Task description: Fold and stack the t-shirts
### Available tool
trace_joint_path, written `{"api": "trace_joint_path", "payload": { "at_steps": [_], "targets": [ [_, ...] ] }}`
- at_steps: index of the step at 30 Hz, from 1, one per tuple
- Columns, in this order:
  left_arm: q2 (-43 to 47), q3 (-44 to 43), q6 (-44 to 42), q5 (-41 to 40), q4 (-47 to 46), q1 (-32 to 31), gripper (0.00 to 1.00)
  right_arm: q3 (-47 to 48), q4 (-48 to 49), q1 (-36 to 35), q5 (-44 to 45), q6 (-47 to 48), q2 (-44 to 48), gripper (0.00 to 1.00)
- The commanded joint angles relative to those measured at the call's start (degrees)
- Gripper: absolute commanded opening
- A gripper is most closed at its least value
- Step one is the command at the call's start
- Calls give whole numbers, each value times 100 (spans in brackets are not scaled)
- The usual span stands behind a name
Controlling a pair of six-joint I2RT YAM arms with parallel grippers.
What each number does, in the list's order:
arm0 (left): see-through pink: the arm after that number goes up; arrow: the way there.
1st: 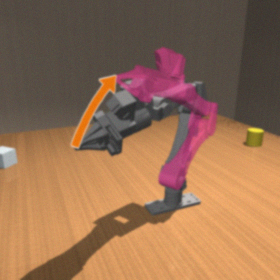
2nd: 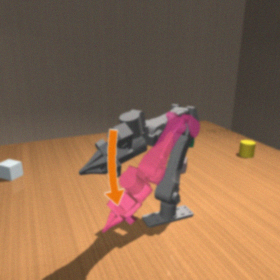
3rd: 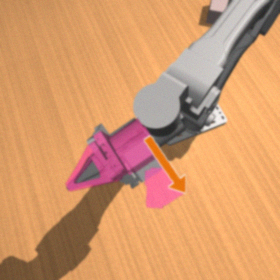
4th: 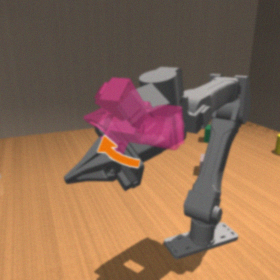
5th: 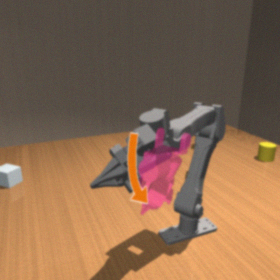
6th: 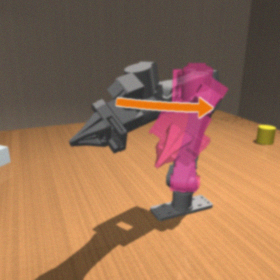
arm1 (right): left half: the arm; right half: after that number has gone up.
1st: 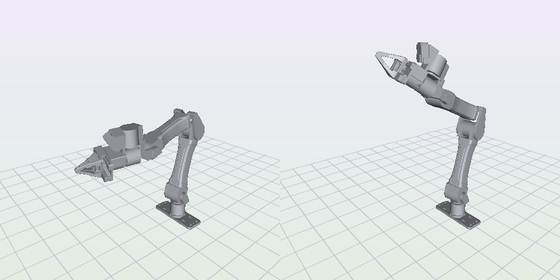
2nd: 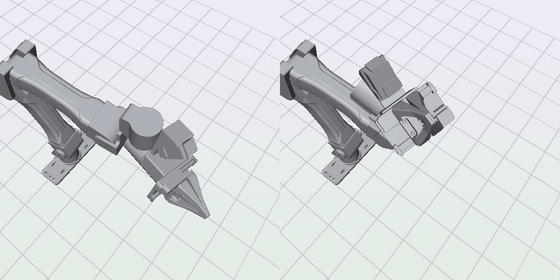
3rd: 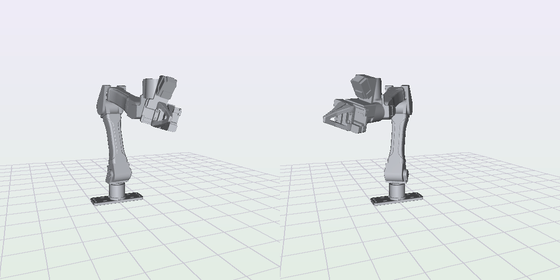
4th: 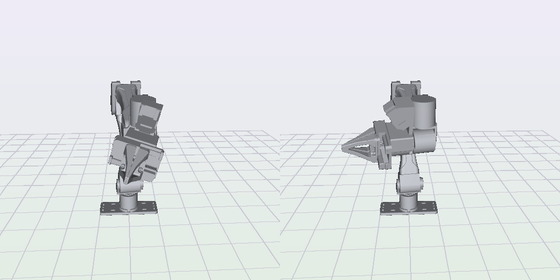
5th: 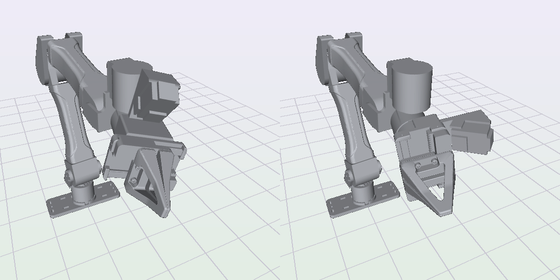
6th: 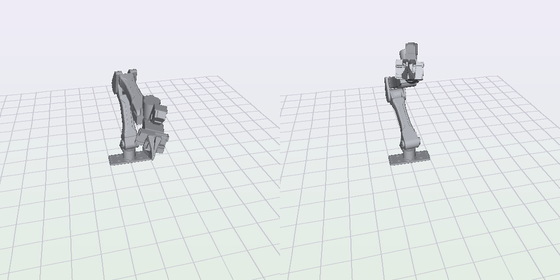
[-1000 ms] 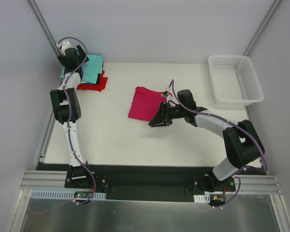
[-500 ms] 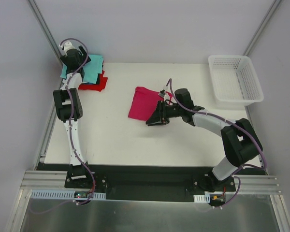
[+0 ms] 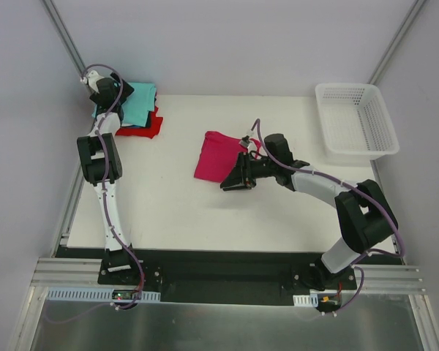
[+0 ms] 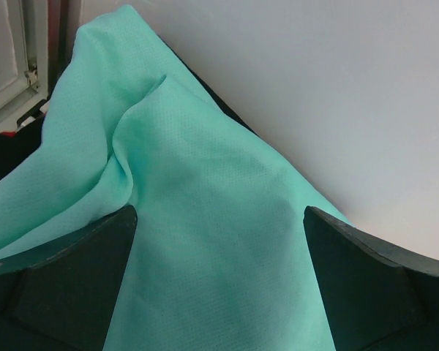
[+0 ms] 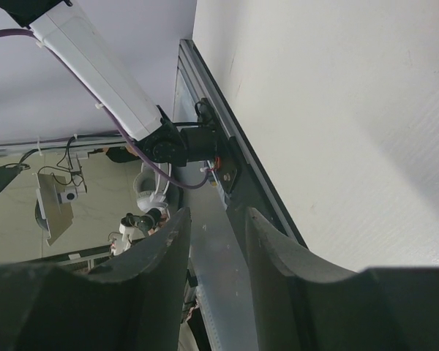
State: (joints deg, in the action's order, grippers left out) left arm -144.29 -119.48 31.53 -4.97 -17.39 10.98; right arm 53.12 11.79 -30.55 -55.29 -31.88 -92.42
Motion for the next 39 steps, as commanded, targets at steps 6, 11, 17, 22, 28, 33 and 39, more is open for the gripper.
{"api": "trace_joint_path", "payload": {
  "at_steps": [6, 11, 17, 22, 28, 33, 39],
  "targets": [
    [270, 320, 1363, 198, 842, 79, 99, 286, 60, -22, -158, -73, 506, 40],
    [305, 548, 1549, 373, 1070, 88, 99, 278, -19, -13, -140, -64, 594, 40],
    [568, 751, 1488, 190, 1527, 80, 99, 321, -54, -13, -123, -82, 725, 41],
    [814, 786, 1277, 146, 1860, 88, 99, 208, -54, -4, -79, -99, 927, 41],
    [946, 716, 1031, -21, 2292, 88, 99, 58, -54, -22, -70, -90, 1138, 41],
    [1034, 777, 899, 14, 2477, 88, 99, -47, -54, -13, -96, -82, 1235, 41],
    [1560, 760, 337, 462, 2188, 71, 99, -101, -54, -22, -114, -12, 1166, 42]
  ]
}}
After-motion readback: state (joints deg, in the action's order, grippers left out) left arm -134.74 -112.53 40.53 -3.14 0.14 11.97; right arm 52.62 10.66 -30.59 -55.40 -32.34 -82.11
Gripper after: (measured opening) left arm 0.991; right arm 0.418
